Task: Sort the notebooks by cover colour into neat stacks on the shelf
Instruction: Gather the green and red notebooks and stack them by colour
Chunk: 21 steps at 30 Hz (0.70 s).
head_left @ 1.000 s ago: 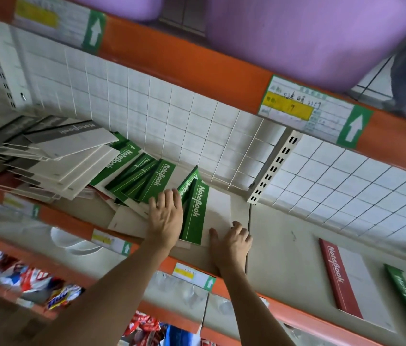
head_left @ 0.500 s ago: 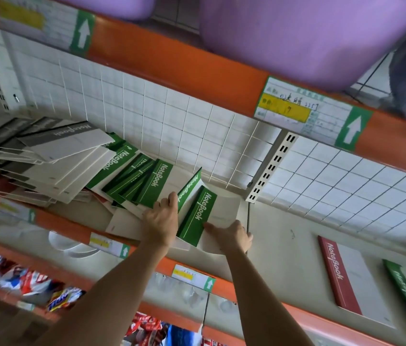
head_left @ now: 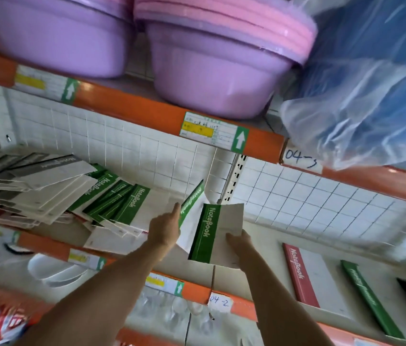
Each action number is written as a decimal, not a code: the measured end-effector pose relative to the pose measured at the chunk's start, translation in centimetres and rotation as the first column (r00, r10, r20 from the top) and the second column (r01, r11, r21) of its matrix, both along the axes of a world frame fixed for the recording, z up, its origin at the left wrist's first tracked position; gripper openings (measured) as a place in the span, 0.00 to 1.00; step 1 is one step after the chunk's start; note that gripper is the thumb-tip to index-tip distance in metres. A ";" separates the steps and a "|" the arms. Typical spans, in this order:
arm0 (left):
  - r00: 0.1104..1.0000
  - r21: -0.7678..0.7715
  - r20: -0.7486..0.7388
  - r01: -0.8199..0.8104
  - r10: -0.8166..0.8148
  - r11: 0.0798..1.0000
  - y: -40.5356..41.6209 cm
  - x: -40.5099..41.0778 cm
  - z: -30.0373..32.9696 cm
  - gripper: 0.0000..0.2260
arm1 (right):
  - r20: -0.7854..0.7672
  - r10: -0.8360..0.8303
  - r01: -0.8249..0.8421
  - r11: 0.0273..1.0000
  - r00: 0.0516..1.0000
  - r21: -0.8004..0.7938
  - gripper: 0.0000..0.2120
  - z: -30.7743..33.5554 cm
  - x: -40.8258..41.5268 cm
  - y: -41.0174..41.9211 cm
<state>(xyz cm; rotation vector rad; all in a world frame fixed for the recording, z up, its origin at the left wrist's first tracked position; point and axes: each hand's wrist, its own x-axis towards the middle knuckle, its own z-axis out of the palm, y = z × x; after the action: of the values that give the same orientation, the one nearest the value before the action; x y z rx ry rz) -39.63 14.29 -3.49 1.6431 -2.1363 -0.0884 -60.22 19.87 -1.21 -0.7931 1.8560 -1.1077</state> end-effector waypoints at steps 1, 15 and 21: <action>1.000 0.009 -0.015 -0.011 0.011 1.000 0.2 -1.0 0.8 0.27 | -0.036 -0.050 0.050 0.999 0.998 -0.015 0.15 0.5 -1.0 0.6; 0.995 0.091 0.025 0.094 -0.097 0.991 8.0 -22.9 5.5 0.13 | -0.186 -0.350 0.343 0.937 0.918 -0.073 0.17 3.2 -20.6 12.3; 0.986 0.132 -0.042 0.166 -0.162 0.977 11.7 -32.5 4.7 0.11 | -0.032 -0.358 0.357 0.933 0.933 -0.048 0.15 1.4 -30.1 17.3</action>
<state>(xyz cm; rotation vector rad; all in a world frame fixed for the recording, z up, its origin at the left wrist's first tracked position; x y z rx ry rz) -72.18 26.01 1.18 1.5229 -2.2830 -0.3140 -90.32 37.15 0.20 -0.5116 2.0715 -1.3667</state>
